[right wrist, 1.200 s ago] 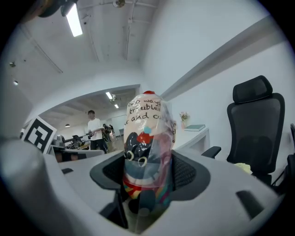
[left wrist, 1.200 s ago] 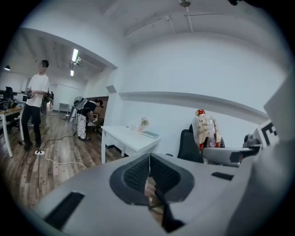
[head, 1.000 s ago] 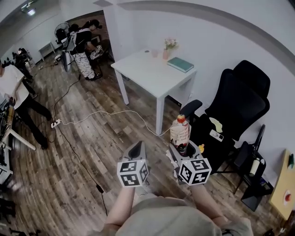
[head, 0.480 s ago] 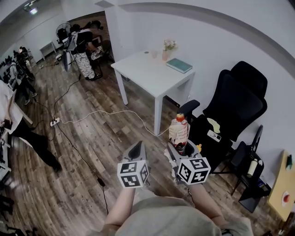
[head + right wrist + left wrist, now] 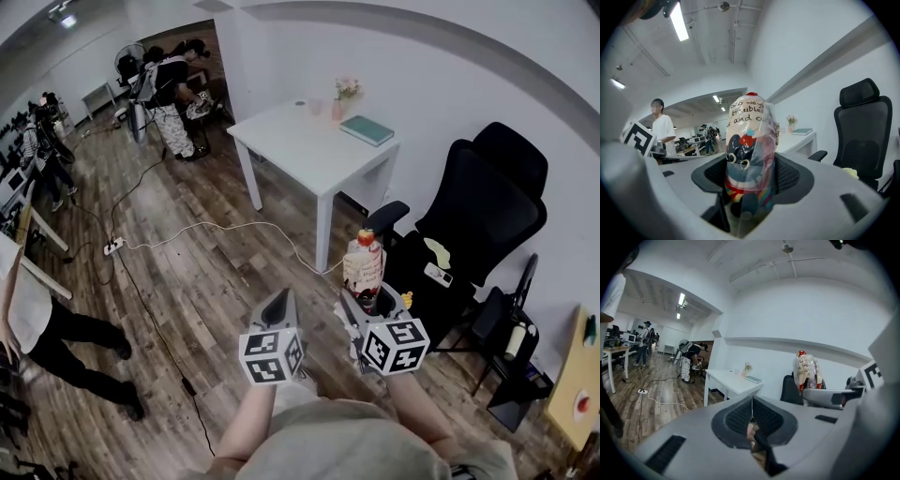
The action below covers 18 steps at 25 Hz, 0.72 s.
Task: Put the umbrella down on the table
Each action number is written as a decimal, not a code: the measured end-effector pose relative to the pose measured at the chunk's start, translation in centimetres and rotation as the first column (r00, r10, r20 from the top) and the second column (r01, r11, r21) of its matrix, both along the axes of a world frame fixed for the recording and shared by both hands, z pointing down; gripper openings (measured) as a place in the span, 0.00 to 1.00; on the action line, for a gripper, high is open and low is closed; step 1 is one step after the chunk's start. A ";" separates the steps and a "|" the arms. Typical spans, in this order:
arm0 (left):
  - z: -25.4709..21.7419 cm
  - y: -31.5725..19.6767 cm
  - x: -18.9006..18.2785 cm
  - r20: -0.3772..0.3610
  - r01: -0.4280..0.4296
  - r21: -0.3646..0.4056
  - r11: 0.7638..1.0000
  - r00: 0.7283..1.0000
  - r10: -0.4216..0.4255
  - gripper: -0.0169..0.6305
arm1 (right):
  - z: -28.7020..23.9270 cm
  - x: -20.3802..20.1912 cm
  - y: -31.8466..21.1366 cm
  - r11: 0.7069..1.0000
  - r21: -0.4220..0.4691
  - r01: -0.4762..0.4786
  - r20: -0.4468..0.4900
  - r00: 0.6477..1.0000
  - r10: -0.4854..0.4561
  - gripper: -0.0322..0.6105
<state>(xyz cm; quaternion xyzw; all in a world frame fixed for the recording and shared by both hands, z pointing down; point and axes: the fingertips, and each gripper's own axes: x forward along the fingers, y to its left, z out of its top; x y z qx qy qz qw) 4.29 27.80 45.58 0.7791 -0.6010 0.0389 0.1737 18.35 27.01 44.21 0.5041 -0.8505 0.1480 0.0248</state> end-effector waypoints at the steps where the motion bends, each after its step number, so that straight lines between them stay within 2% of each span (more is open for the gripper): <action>1: 0.1 -0.2 -0.2 -0.001 0.002 -0.002 1.000 1.000 -0.002 0.04 | 0.0 -0.1 -0.2 1.000 0.001 0.001 -0.001 1.000 -0.001 0.47; 10: 0.4 -4.3 -2.2 -0.011 0.011 0.001 1.000 1.000 -0.011 0.04 | 0.6 -1.8 -4.1 1.000 -0.012 0.002 -0.008 1.000 -0.002 0.47; 18: 0.5 -10.4 -5.3 -0.027 0.014 0.002 1.000 1.000 -0.014 0.04 | 0.1 -4.9 -10.5 1.000 0.003 0.000 0.004 1.000 0.000 0.47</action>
